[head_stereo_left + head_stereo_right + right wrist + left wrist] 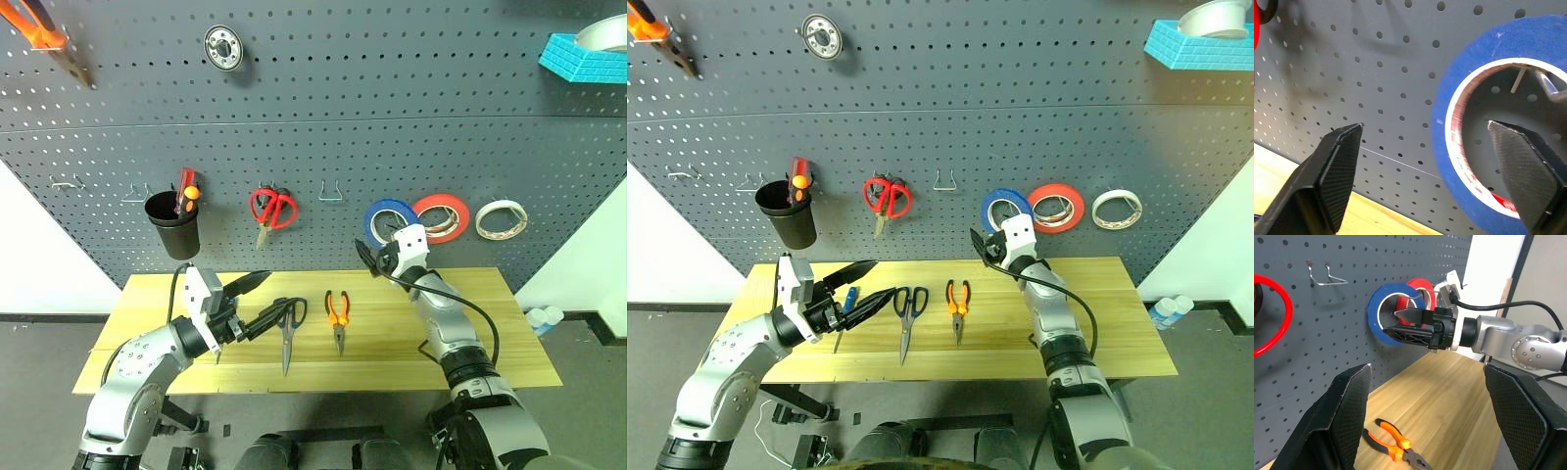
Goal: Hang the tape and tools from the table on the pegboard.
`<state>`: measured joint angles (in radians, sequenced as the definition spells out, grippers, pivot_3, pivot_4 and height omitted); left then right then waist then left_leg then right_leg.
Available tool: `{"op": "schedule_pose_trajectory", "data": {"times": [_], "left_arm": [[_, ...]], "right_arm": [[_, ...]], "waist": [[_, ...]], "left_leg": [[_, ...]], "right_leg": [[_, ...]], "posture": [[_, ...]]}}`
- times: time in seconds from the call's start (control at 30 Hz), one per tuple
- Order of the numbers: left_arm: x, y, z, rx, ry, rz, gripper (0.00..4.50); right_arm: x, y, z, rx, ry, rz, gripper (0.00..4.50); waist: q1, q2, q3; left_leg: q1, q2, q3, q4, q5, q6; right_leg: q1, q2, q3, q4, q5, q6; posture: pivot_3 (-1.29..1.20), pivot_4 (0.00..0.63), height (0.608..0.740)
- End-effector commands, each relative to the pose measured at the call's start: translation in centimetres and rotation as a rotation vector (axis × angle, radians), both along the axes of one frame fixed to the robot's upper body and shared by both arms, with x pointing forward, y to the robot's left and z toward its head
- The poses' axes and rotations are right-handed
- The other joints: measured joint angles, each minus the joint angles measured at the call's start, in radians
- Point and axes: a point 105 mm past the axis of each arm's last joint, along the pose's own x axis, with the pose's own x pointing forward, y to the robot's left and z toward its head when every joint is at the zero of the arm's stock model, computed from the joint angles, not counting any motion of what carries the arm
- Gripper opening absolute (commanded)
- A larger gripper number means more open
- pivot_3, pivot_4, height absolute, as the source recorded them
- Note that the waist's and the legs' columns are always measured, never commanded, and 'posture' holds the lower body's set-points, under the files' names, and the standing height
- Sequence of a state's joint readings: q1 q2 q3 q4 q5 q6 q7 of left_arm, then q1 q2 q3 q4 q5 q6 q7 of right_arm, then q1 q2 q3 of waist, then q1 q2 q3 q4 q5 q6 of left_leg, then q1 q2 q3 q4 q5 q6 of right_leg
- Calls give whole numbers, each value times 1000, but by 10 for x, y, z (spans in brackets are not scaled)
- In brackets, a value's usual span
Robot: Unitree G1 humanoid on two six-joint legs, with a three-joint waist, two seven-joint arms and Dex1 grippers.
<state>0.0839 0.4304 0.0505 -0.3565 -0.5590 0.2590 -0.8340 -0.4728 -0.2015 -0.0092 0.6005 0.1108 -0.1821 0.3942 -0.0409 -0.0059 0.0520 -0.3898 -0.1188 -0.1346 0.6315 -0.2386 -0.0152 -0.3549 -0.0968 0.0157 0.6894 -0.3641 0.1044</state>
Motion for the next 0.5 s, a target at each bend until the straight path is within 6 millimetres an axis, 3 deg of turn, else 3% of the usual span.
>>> {"op": "schedule_pose_trajectory", "data": {"times": [0.03,0.27,0.5], "left_arm": [[-3,-1,10,-3,-35,-14,3847],[-4,0,7,8,-26,-19,3847],[-4,4,0,14,-11,-17,3847]], "right_arm": [[4,4,16,7,-52,15,4141],[-4,3,17,-6,-42,50,4141],[-28,-3,19,-23,-26,83,4141]], "waist": [[0,0,0],[2,0,0],[12,0,0]], "left_leg": [[0,0,0,0,0,0],[0,0,0,0,0,0],[0,0,0,0,0,0]], "right_leg": [[0,0,0,0,0,0],[0,0,0,0,0,0],[0,0,0,0,0,0]], "posture": [[31,0,717],[30,0,717],[21,0,717]]}}
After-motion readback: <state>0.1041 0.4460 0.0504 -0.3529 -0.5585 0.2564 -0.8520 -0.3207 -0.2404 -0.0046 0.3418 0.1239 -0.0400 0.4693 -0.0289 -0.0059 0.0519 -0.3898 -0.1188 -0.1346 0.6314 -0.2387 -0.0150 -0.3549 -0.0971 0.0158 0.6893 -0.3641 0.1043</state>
